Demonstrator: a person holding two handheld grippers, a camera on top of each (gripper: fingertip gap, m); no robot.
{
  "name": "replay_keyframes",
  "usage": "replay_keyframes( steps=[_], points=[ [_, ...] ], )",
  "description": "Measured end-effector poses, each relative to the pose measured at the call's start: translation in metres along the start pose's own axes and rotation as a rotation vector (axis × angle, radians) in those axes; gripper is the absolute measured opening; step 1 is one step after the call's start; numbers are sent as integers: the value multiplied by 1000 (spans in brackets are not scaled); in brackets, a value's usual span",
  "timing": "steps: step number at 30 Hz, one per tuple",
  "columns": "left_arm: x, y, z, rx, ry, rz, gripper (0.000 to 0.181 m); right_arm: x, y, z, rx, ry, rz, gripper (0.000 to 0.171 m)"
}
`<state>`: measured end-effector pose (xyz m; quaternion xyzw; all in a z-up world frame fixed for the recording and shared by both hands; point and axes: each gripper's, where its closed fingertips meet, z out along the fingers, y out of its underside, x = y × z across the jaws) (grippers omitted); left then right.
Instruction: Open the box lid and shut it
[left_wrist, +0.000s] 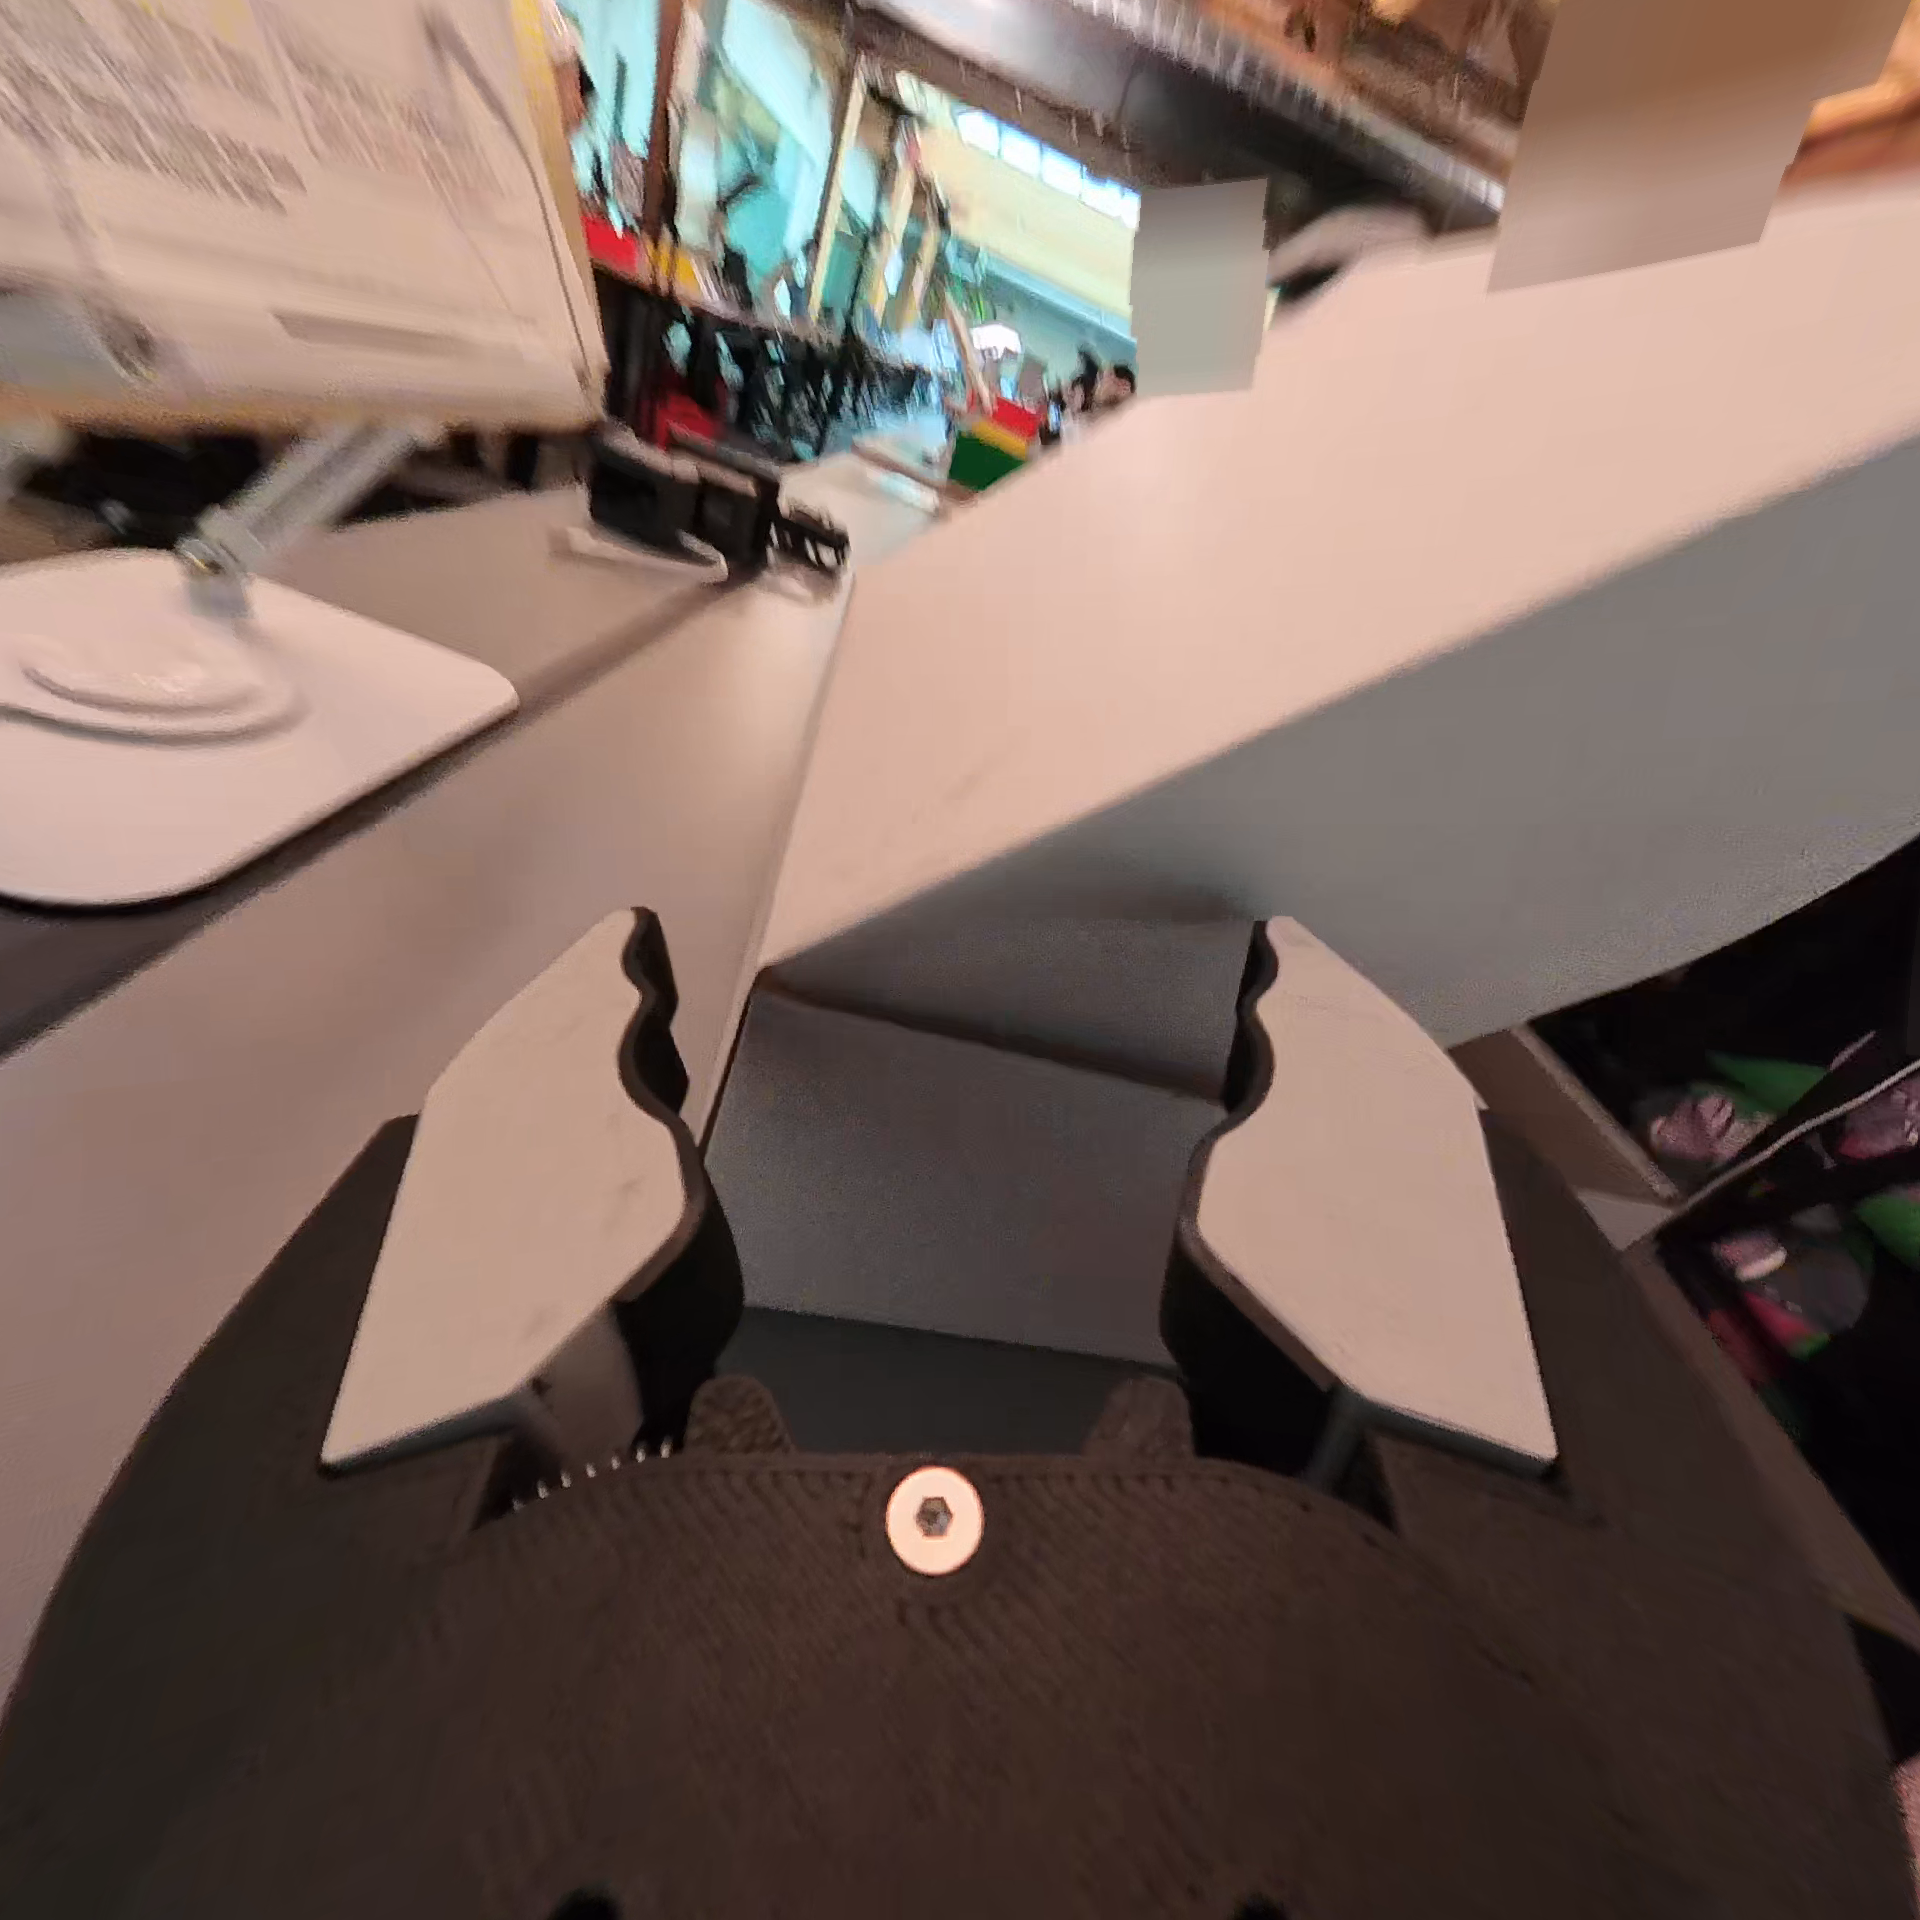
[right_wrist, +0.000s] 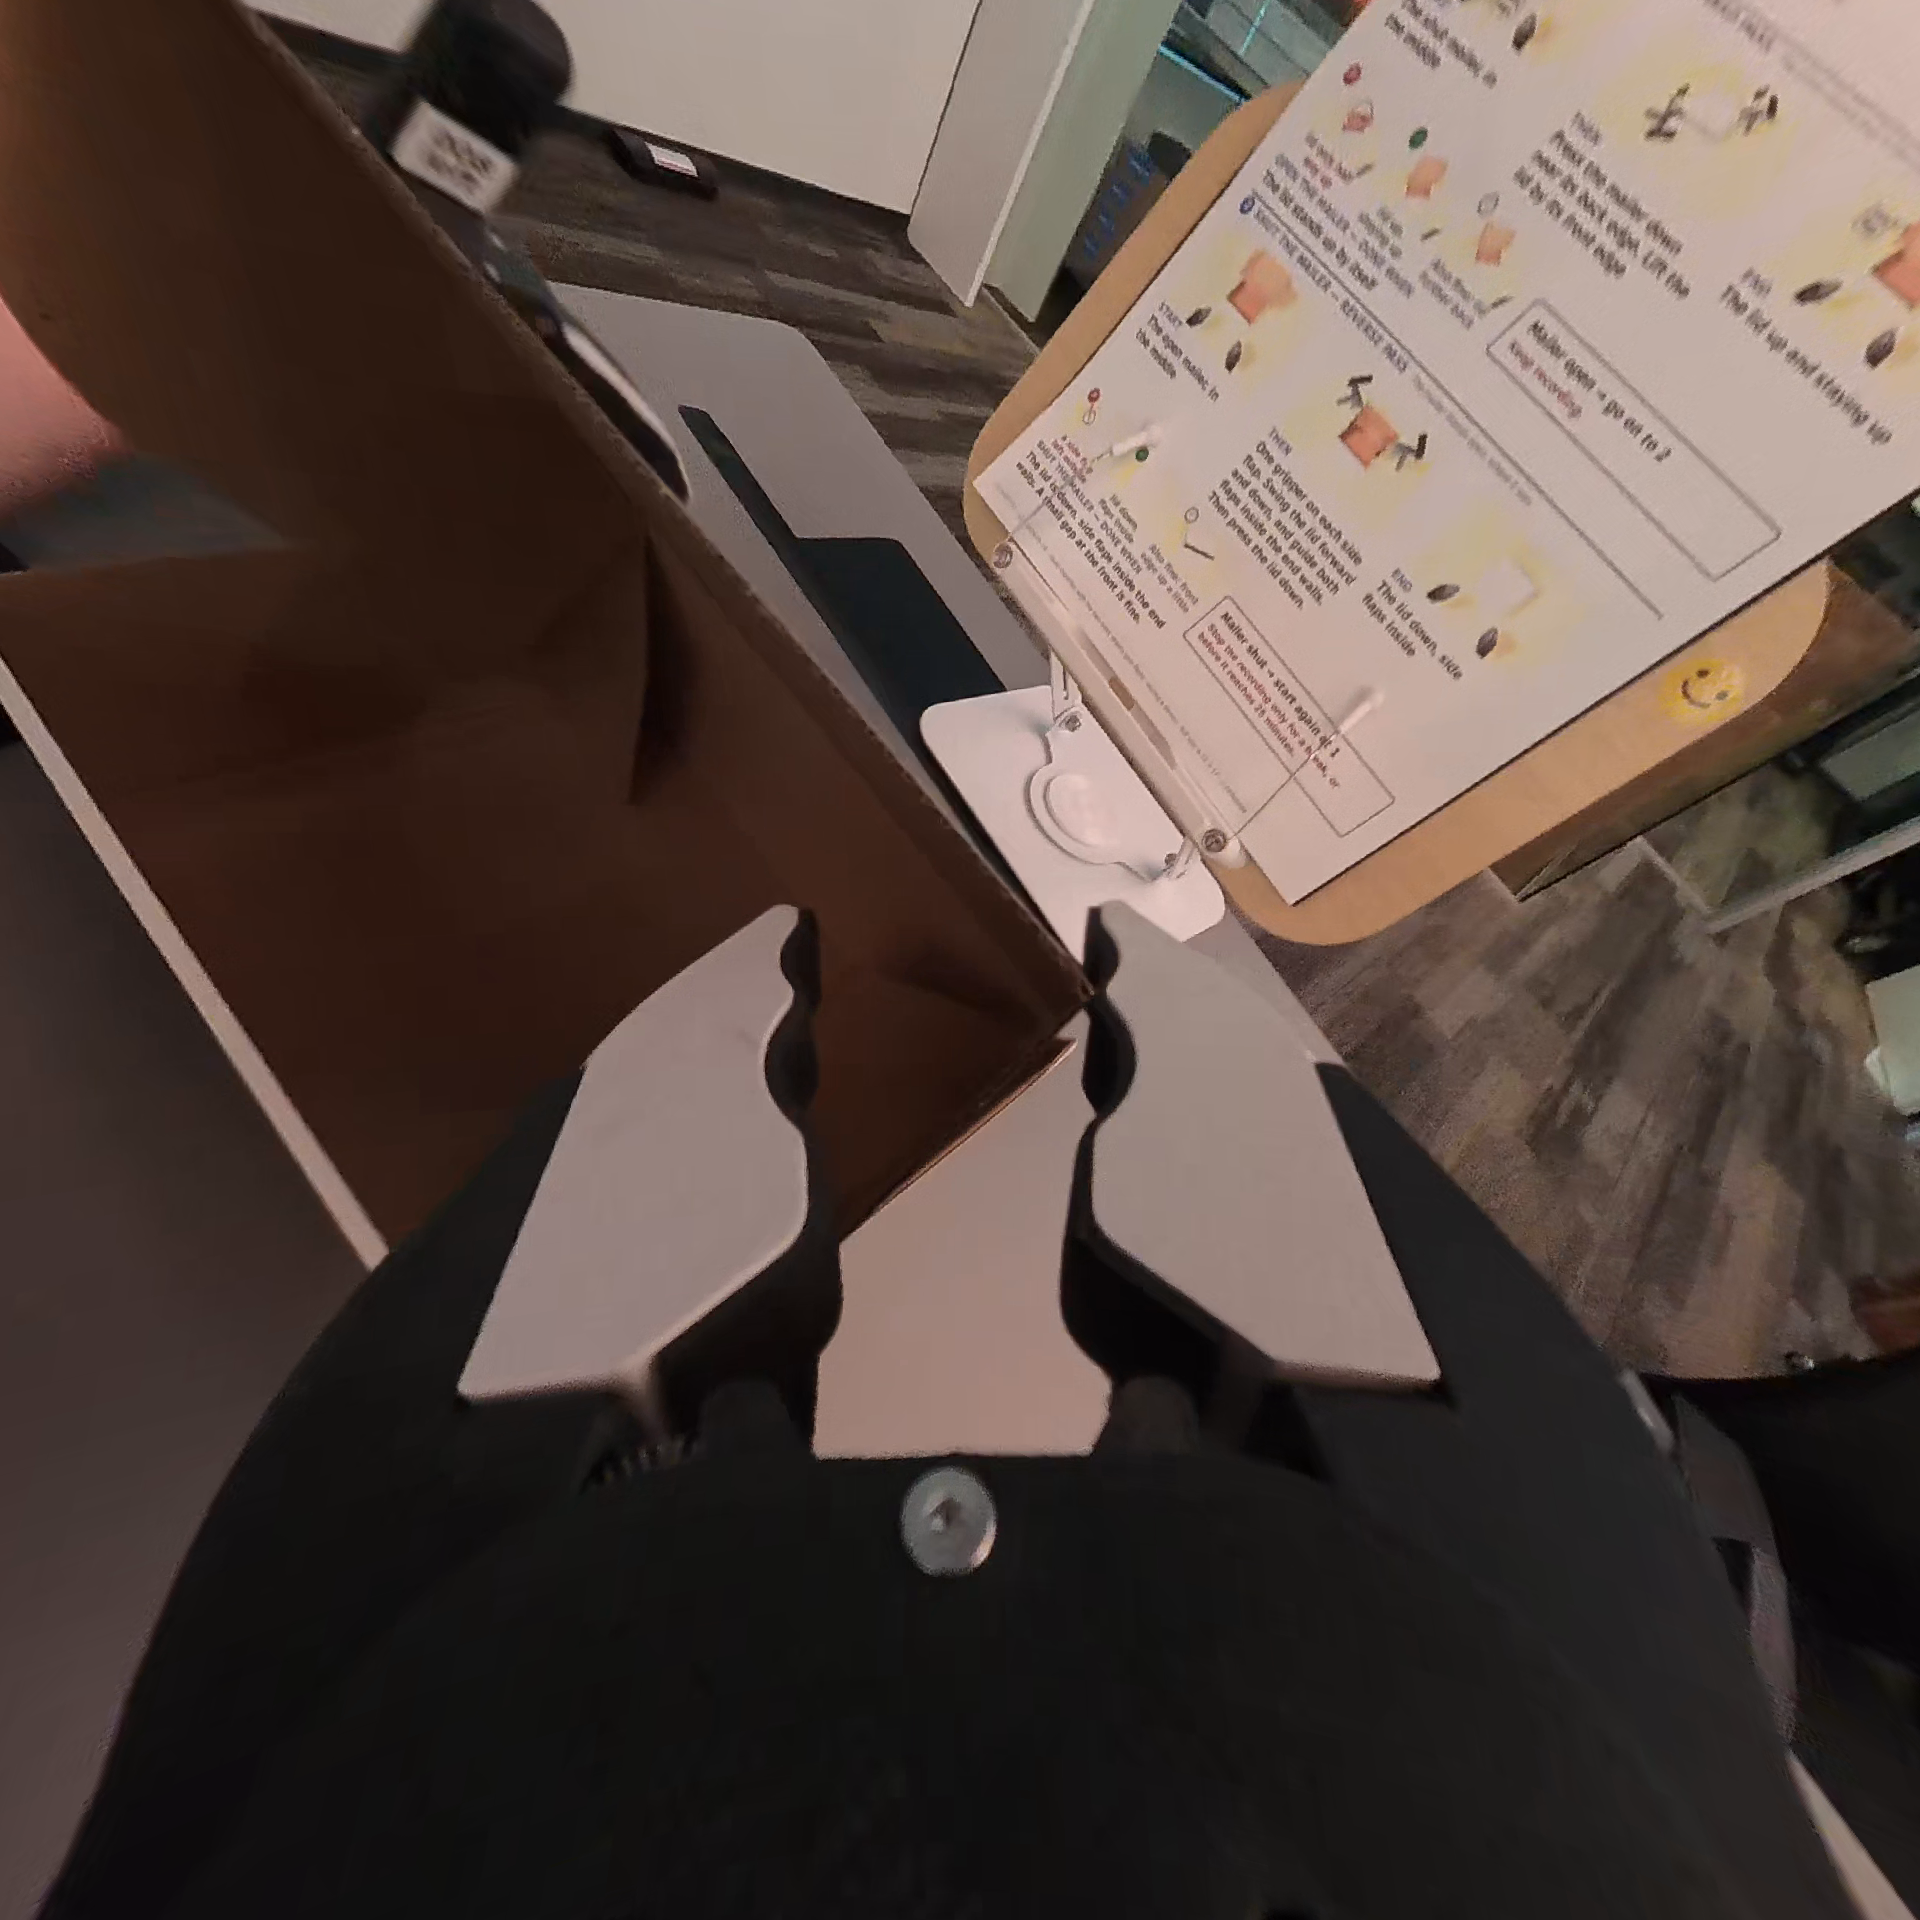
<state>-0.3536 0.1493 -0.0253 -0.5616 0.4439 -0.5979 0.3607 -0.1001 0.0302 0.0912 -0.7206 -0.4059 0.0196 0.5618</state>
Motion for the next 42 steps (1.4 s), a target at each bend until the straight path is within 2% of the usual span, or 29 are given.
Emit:
replay_keyframes(
  steps=[3,5,9,12,15,20,21,23,26,27,35,40,42],
  points=[
    [16,-41,-33,123,-118,14,102,2,4,1,-36,29,-3,47],
    [27,-55,-49,104,-264,0,110,2,3,1,-49,39,20,44],
    [77,-77,-45,50,-471,57,119,5,5,1,-85,90,58,39],
    [111,-69,-32,-20,-692,73,120,9,5,3,-92,136,83,38],
    [135,-57,-20,97,-885,-9,113,12,5,4,-95,167,110,38],
    [150,-27,28,219,-826,-183,110,7,7,6,-101,160,134,38],
    [147,-25,31,222,-844,-186,104,5,7,6,-104,153,130,39],
    [131,-23,22,180,-985,-136,80,3,6,7,-95,153,130,40],
    [120,-25,7,109,-1142,-25,29,9,4,4,-65,183,155,56],
    [119,-24,4,85,-1184,-9,22,12,5,1,-55,199,180,64],
    [119,-8,-4,-88,-1416,138,6,-6,26,-21,-87,227,327,64],
    [117,16,1,-116,-1412,116,8,-37,63,-18,-112,156,482,38],
    [118,25,3,-113,-1381,90,9,-51,72,-14,-109,111,531,22]
  ],
)
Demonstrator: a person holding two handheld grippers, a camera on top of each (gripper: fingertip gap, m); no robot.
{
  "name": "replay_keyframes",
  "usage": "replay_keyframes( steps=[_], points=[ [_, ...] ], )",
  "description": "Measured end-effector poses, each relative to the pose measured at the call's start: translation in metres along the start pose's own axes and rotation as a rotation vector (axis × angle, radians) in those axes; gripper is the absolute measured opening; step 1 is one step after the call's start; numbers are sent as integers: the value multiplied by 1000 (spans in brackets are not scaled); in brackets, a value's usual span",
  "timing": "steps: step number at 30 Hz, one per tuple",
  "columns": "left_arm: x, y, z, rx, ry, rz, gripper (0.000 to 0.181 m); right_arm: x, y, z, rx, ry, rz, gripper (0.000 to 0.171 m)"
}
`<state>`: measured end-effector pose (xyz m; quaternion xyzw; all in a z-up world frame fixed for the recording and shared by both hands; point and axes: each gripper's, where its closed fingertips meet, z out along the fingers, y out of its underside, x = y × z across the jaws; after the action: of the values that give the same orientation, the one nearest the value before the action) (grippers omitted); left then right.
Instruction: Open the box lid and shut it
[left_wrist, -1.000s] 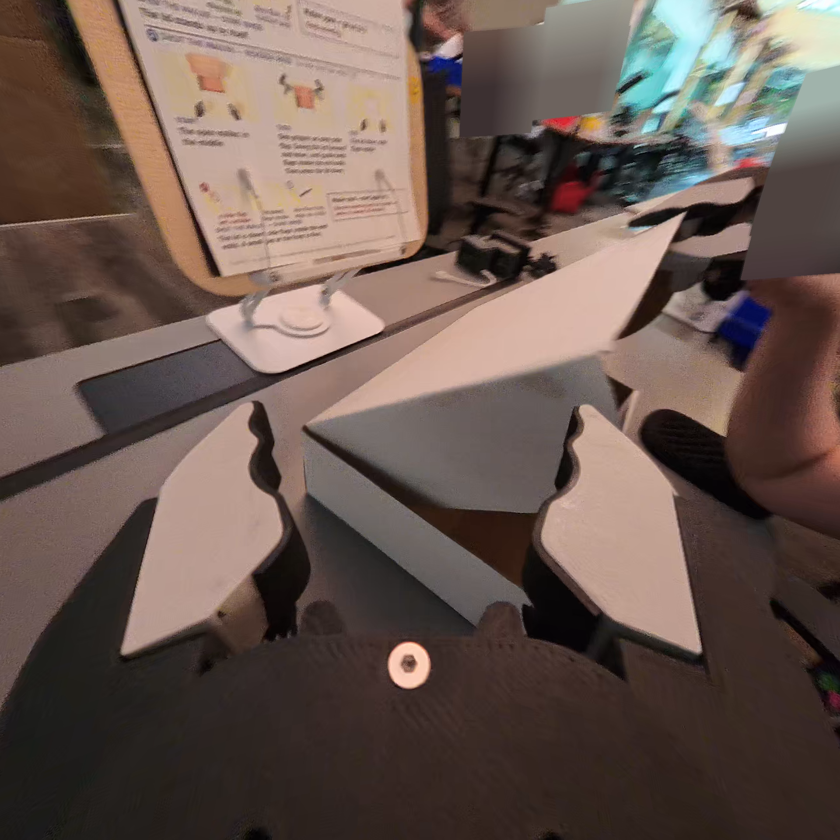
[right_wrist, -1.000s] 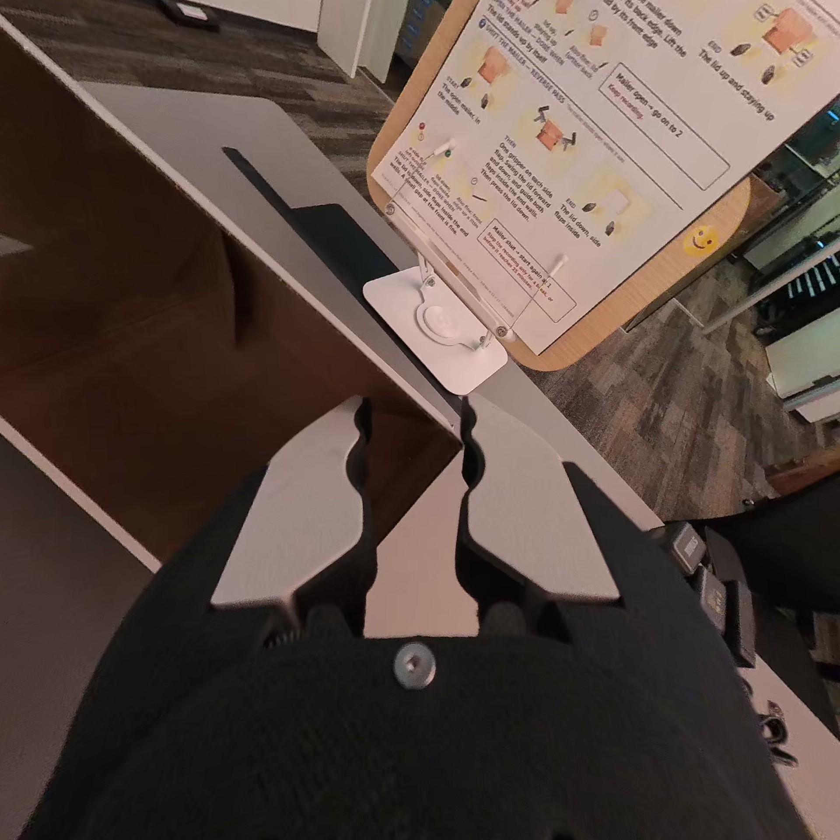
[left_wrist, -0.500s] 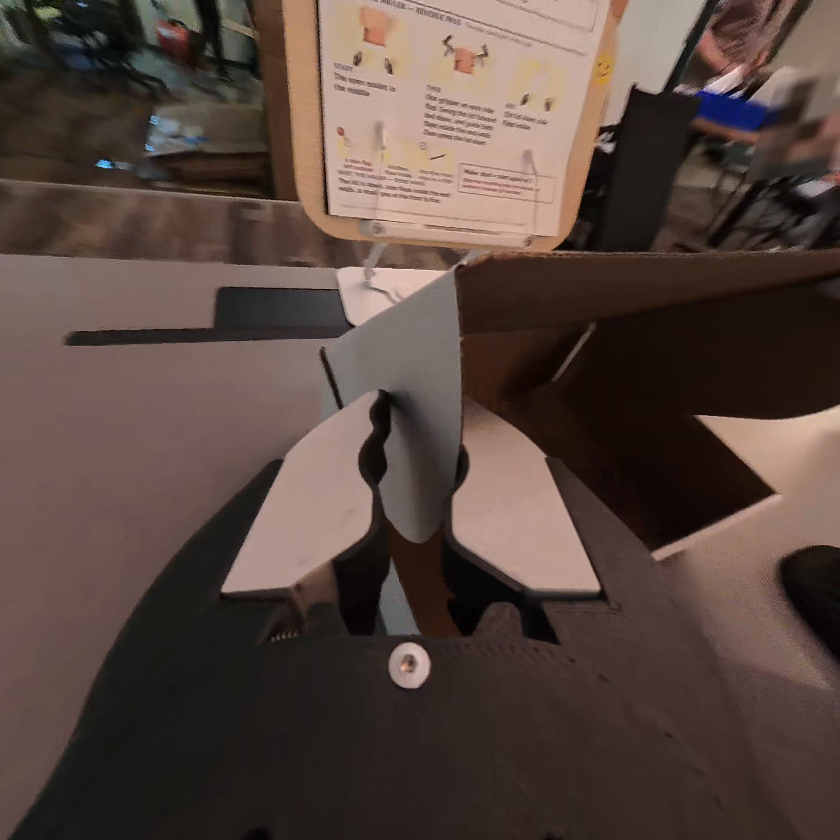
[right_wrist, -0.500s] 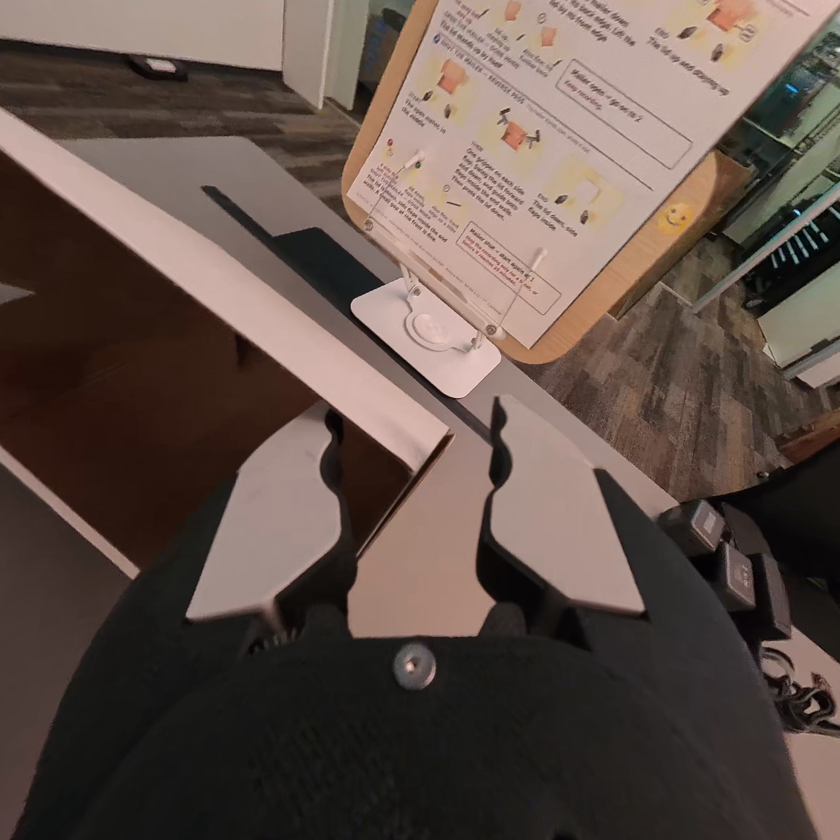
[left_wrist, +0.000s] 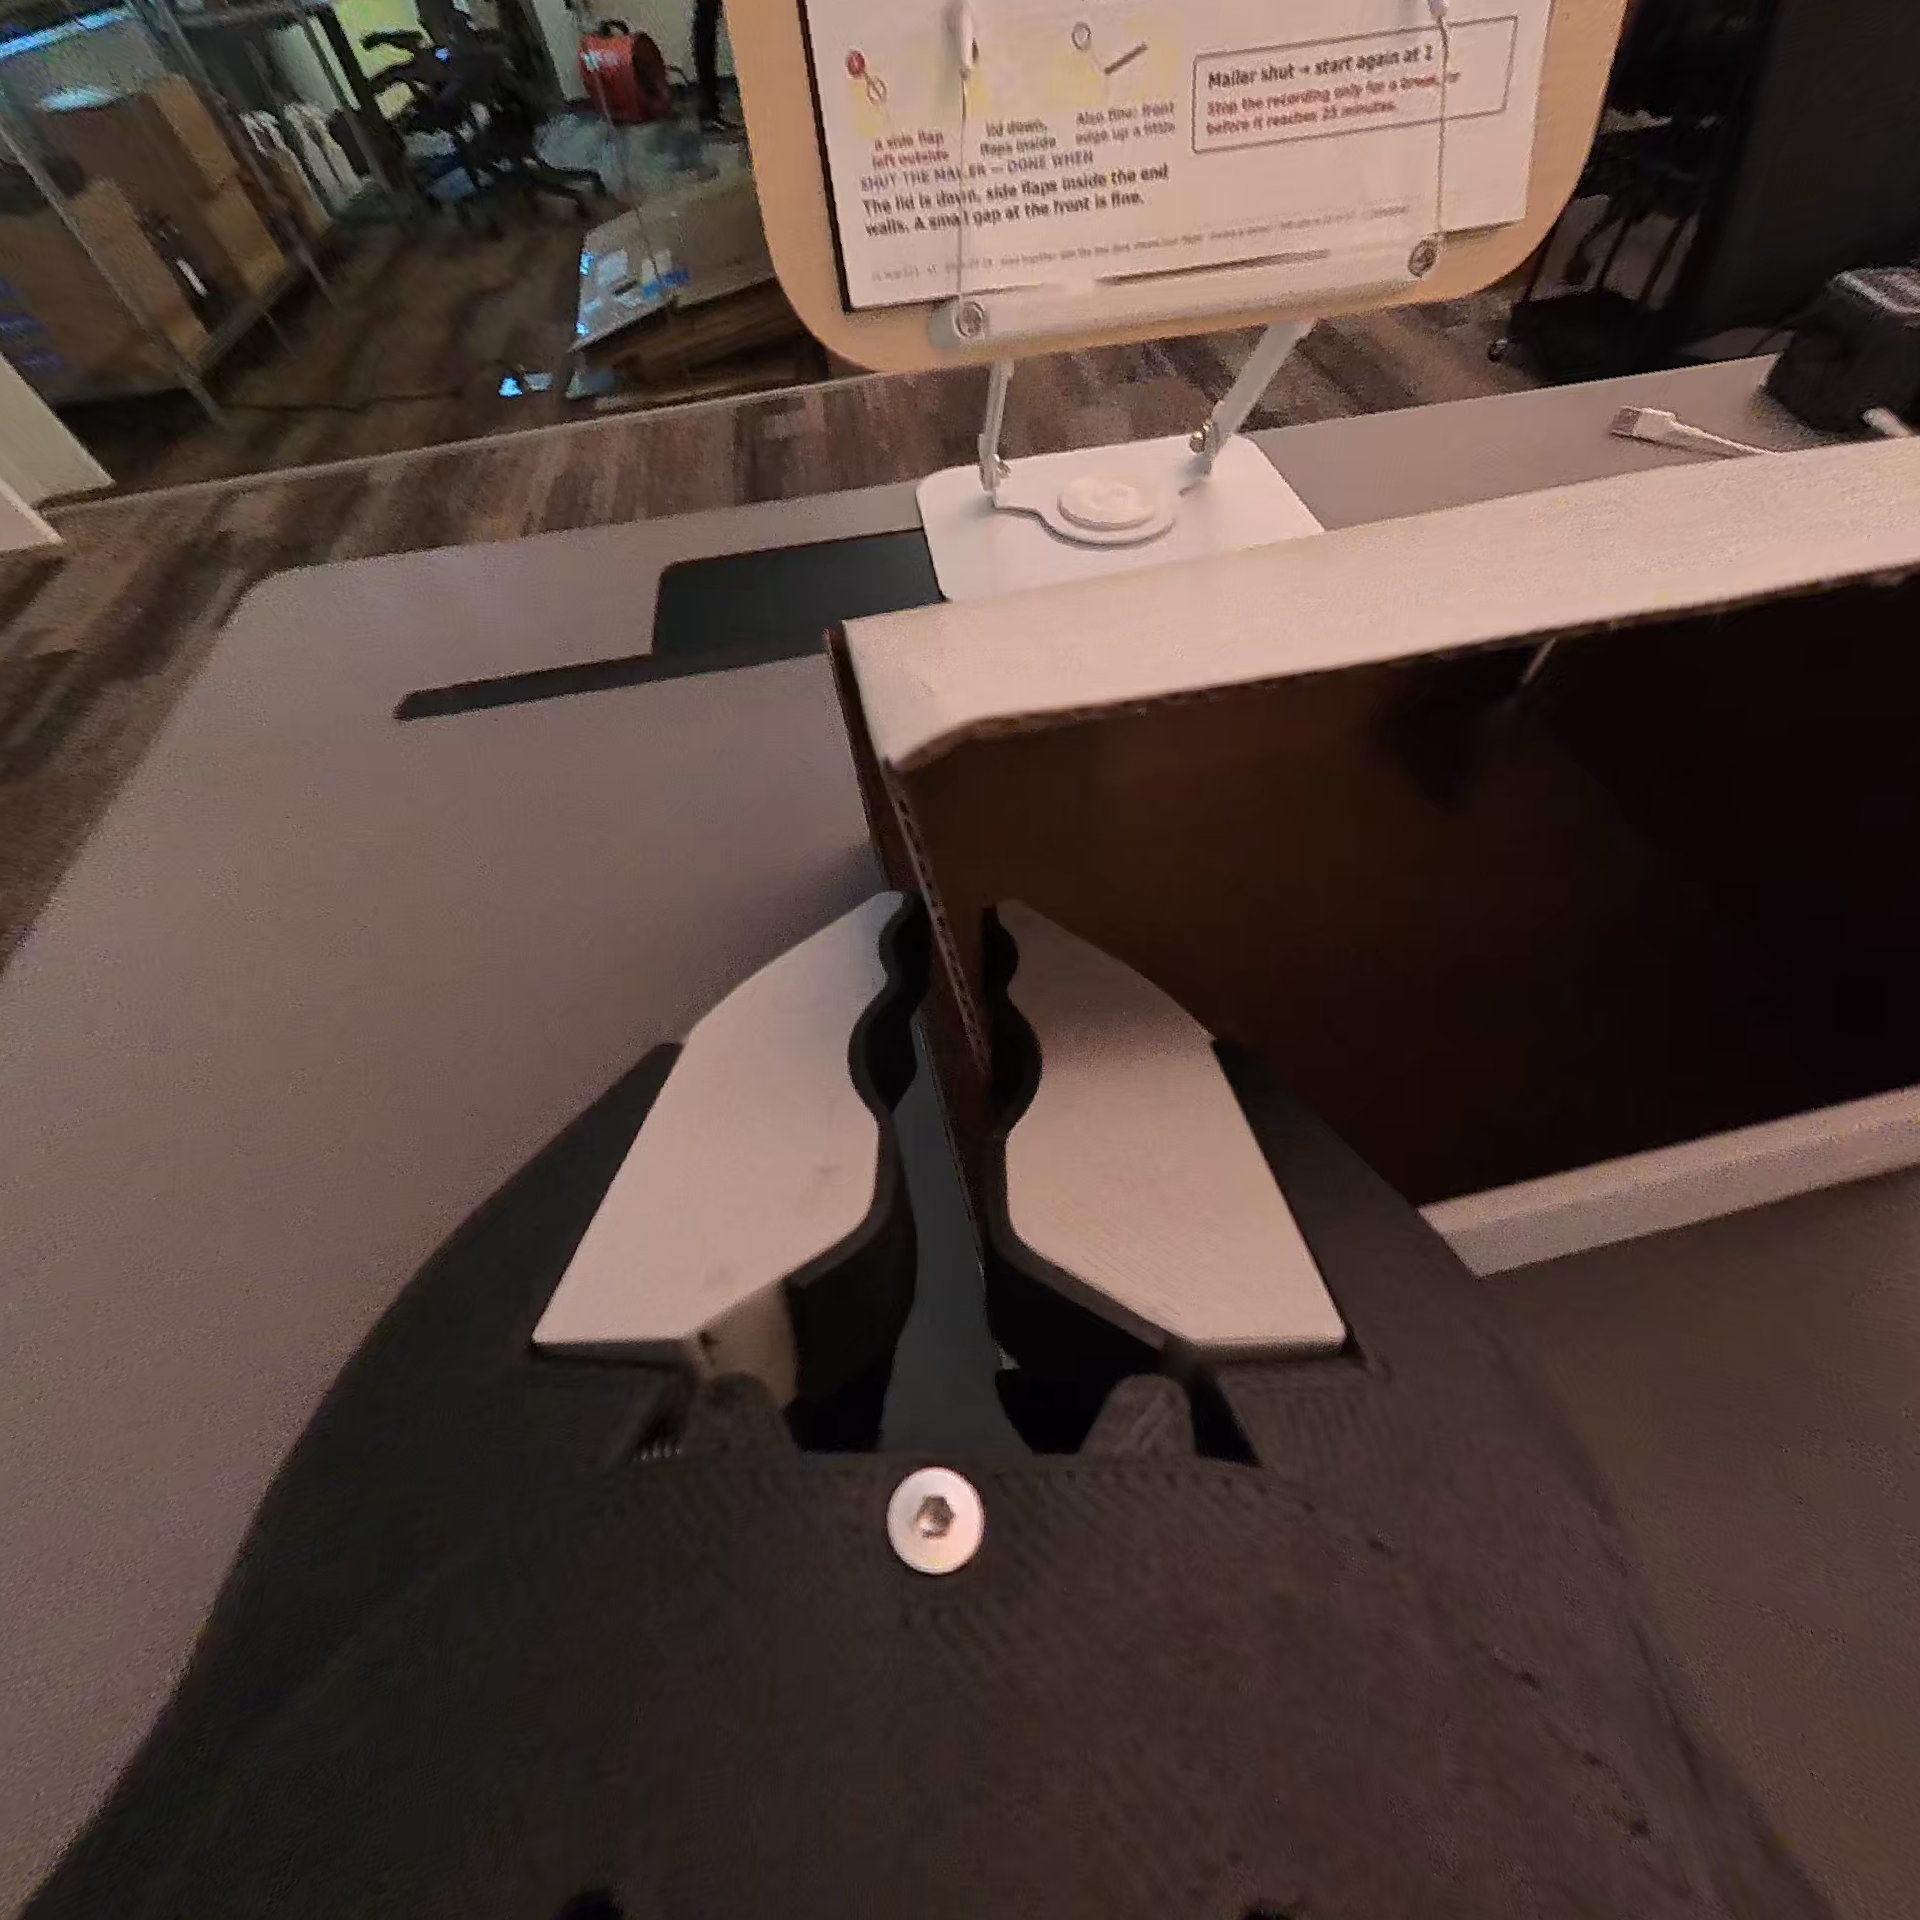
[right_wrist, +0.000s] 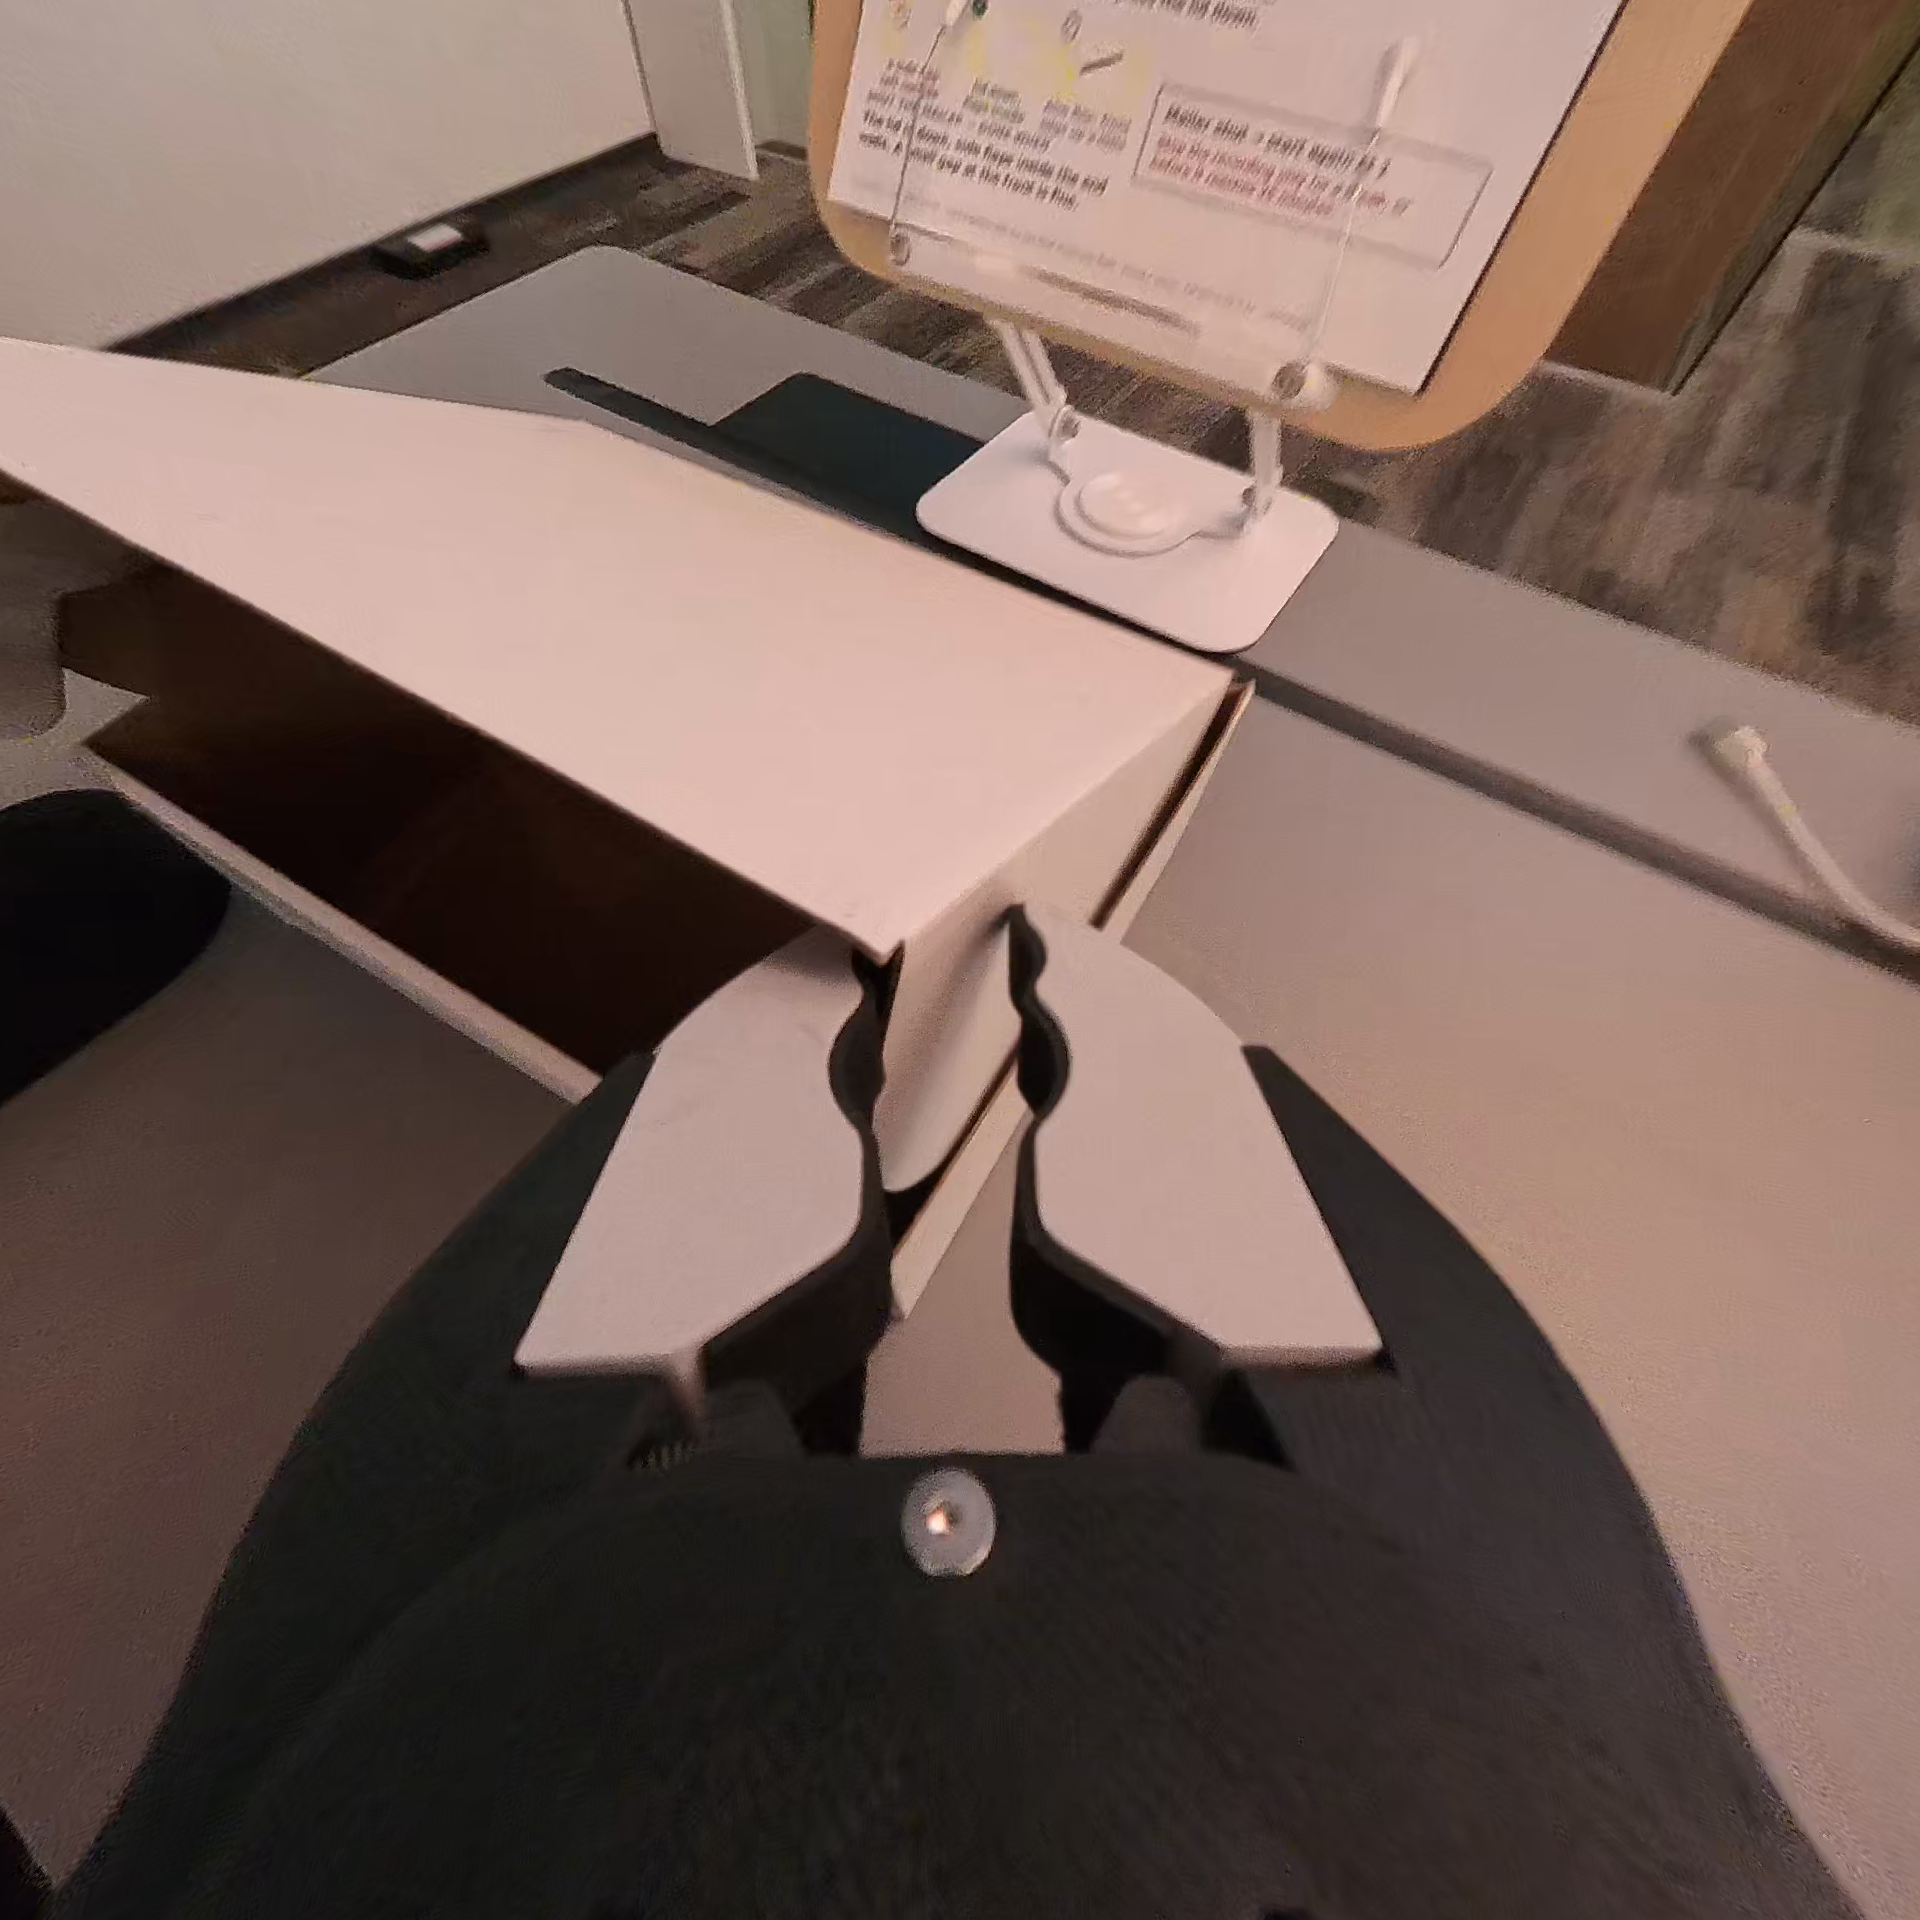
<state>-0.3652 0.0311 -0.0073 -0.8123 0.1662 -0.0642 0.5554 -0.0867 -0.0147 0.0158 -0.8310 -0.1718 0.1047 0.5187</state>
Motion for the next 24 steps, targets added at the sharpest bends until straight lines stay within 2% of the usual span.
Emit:
replay_keyframes(
  steps=[3,6,14,19,24],
  points=[
    [0,10,0,-17,31,-12,10,-2,13,3,26,26,29,20],
    [8,18,0,-16,136,-71,16,-2,24,5,42,76,23,17],
    [7,7,-43,228,433,-196,43,-4,41,6,97,146,-27,14],
    [-26,-16,-62,302,342,-186,58,-5,45,5,115,161,-54,14],
    [-10,-20,-50,251,447,-122,66,-6,54,7,76,165,-135,14]
  ],
)
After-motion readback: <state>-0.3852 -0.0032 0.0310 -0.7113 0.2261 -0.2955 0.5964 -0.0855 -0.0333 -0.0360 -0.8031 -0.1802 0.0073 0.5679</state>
